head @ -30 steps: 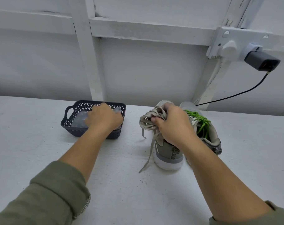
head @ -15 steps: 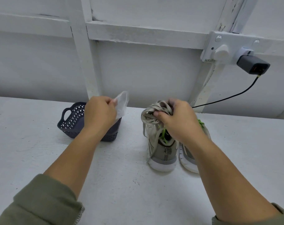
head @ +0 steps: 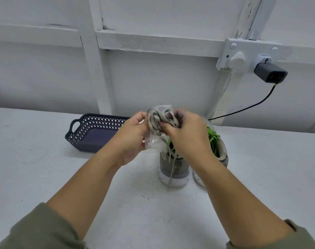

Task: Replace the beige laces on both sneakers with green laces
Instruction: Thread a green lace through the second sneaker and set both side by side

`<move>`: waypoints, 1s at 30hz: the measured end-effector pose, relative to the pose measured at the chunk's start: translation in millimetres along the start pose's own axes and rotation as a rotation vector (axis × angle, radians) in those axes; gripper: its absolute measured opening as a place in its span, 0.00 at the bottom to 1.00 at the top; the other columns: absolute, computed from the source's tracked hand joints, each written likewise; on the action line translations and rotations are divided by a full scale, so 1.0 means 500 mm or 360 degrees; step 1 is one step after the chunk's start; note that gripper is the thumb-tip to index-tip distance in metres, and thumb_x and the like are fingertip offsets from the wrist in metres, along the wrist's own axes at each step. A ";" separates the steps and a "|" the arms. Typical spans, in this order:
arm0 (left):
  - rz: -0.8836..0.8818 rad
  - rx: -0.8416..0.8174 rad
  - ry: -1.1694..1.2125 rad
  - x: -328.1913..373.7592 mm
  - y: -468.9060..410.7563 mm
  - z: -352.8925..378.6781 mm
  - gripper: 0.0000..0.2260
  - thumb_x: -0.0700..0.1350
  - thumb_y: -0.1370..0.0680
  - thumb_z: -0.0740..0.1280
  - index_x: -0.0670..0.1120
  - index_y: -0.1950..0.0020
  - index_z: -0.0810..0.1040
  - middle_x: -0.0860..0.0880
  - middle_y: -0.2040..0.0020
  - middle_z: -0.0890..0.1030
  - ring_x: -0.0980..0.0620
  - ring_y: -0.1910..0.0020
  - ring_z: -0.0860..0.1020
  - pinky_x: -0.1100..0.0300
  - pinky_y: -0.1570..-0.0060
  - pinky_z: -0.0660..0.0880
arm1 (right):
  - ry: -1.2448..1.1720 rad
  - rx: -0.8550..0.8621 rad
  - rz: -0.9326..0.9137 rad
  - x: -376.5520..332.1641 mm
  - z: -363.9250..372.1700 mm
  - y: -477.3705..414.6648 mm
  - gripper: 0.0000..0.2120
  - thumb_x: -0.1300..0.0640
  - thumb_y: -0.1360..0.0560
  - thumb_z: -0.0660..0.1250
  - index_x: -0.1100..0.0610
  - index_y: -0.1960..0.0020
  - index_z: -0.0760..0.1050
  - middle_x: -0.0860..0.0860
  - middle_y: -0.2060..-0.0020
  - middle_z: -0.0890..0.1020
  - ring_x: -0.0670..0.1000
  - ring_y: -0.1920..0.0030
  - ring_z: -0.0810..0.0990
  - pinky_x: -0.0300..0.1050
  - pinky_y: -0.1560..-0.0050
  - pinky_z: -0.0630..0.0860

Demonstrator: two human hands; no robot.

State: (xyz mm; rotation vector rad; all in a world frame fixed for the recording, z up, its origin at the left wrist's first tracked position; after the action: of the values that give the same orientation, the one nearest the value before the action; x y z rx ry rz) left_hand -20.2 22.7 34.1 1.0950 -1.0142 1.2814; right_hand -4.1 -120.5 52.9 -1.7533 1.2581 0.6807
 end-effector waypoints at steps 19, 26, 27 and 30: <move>-0.0263 0.0065 0.0206 -0.031 -0.021 -0.021 0.12 0.49 0.16 0.52 0.50 0.37 0.71 0.43 0.46 0.77 0.44 0.52 0.74 0.55 0.59 0.66 | 0.0242 -0.0685 -0.0151 0.021 -0.070 -0.023 0.16 0.57 0.23 0.61 0.41 0.39 0.67 0.49 0.41 0.68 0.45 0.50 0.80 0.44 0.50 0.78; -0.0187 -0.0154 0.0029 -0.009 0.006 -0.012 0.12 0.51 0.17 0.54 0.48 0.39 0.73 0.42 0.50 0.79 0.46 0.57 0.78 0.51 0.56 0.76 | 0.0201 -0.0425 -0.0058 0.033 -0.003 -0.038 0.08 0.56 0.30 0.75 0.50 0.64 0.77 0.47 0.72 0.79 0.46 0.73 0.74 0.40 0.70 0.71; -0.0055 -0.0102 -0.0124 -0.008 0.010 -0.012 0.11 0.54 0.18 0.57 0.53 0.37 0.70 0.44 0.48 0.78 0.46 0.56 0.77 0.49 0.54 0.76 | 0.0258 -0.0302 -0.0013 0.031 0.005 -0.039 0.09 0.58 0.31 0.74 0.52 0.66 0.75 0.47 0.72 0.79 0.47 0.71 0.75 0.40 0.70 0.72; 0.0650 -0.0255 -0.1030 0.007 0.039 -0.022 0.15 0.61 0.25 0.64 0.63 0.40 0.67 0.58 0.45 0.72 0.53 0.52 0.76 0.56 0.53 0.76 | 0.0265 -0.0049 0.0141 0.030 0.002 -0.050 0.08 0.62 0.34 0.70 0.54 0.67 0.72 0.48 0.72 0.77 0.48 0.70 0.74 0.41 0.69 0.72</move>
State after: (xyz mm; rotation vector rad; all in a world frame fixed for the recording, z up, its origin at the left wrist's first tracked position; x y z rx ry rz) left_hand -39.8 33.8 36.2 1.2464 -1.8702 1.1438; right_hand 24.6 -123.3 48.1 -1.8184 1.4522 0.6169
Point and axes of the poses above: each hand's wrist, its own y-axis away from the middle knuckle, its own z-axis out of the palm, x = y × z, the point moved 1 cm from there along -y, towards the middle knuckle
